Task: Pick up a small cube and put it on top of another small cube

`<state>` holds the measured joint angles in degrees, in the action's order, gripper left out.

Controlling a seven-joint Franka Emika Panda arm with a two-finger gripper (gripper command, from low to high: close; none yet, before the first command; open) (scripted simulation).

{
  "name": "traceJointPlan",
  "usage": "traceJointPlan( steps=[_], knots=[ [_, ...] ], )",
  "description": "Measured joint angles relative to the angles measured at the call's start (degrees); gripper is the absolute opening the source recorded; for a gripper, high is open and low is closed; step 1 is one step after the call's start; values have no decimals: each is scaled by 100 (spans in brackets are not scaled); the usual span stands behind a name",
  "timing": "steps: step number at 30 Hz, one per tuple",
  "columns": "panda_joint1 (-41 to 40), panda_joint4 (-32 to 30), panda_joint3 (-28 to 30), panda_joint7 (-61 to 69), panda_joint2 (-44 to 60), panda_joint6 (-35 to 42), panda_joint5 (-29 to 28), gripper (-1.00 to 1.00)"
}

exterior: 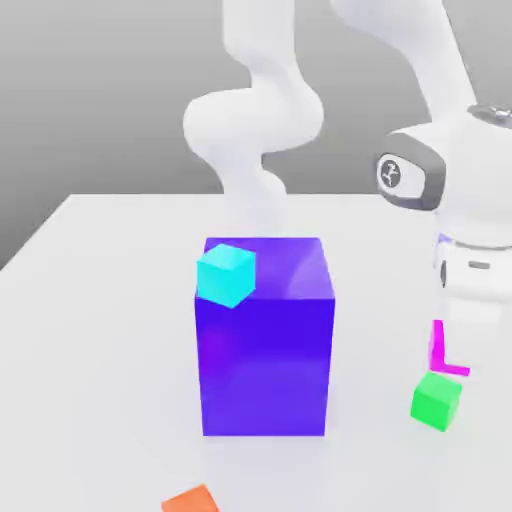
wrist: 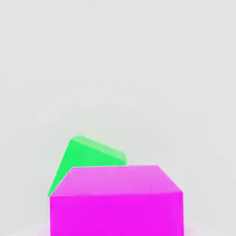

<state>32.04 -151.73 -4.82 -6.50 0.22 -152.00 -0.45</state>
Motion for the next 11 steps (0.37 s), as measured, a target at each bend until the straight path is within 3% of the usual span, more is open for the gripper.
traceJointPlan(
  steps=[7, 8, 11],
  knots=[
    [34, 0, 63, -107, 904, -897, -137, -100],
    [48, 2, 89, -140, 1027, -1013, -177, 100],
    [48, 2, 89, -140, 1027, -1013, -177, 100]
  ],
)
